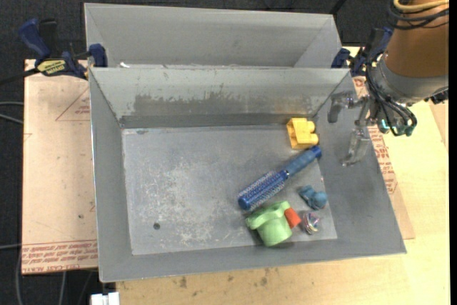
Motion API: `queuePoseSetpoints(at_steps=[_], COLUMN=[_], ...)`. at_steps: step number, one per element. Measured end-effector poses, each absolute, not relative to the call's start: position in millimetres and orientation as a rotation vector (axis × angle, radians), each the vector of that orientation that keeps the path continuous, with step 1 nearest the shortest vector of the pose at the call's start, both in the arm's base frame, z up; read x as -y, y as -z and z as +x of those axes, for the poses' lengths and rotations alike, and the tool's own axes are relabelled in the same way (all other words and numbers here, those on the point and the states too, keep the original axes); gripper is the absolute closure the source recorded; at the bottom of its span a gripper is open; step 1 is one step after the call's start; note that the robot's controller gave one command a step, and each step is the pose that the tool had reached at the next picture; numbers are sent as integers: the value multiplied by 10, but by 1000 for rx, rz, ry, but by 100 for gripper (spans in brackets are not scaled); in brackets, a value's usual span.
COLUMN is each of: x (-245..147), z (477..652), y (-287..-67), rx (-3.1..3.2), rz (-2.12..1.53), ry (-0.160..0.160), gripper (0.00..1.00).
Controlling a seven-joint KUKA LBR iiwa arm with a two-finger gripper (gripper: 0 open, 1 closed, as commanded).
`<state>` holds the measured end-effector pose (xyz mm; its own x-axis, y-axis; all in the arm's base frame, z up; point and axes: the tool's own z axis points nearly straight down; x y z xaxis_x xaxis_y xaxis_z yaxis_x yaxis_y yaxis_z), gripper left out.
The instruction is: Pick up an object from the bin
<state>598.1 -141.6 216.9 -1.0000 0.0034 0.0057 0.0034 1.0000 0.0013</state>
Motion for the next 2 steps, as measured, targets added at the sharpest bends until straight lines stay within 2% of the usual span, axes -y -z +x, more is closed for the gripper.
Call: queuePoseSetpoints(at_steps=[1, 2], x=[966, 978], z=[5652, 5662], y=[-686, -718], rx=[3134, 3136], rz=[185, 189], ry=[4, 1], gripper=[0, 100])
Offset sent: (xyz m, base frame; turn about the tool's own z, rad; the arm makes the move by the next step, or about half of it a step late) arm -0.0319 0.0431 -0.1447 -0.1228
